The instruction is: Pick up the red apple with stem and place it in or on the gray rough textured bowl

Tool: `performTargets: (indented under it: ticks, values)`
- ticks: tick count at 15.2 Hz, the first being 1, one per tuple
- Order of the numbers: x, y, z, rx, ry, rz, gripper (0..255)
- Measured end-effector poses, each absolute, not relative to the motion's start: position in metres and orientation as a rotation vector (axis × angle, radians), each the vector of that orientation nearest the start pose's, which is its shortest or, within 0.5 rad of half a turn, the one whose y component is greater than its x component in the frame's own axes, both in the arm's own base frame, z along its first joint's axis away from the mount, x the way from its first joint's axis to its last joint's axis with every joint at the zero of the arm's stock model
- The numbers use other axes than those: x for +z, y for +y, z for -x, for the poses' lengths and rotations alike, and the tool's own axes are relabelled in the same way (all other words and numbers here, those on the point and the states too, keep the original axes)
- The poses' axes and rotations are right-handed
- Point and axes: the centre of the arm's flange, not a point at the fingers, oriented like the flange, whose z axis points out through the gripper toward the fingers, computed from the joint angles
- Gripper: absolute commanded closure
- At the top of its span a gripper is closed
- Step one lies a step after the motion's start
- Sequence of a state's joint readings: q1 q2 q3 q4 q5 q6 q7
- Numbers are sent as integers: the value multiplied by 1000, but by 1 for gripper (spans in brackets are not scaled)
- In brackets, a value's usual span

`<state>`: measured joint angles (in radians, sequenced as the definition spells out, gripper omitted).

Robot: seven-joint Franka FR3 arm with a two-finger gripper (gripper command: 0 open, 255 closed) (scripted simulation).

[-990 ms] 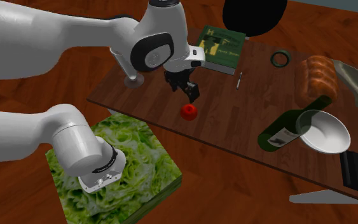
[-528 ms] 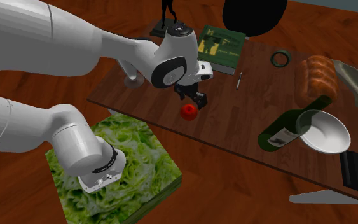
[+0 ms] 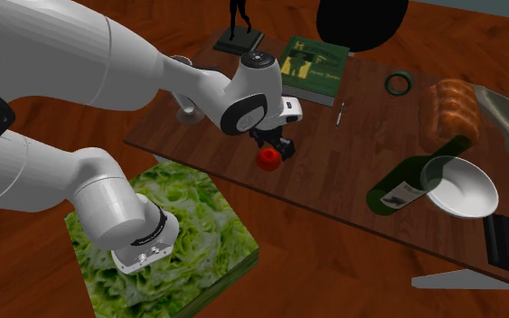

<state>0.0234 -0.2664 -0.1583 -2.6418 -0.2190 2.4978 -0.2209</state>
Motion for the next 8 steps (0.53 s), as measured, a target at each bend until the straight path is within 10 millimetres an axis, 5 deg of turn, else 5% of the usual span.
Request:
performTargets:
  ticks: [4, 5, 8]
  values:
    - [342, -54, -419, -168, -416, 3231, 0]
    - [342, -54, -419, -168, -416, 3231, 255]
    - [343, -53, -419, -171, -417, 3231, 255]
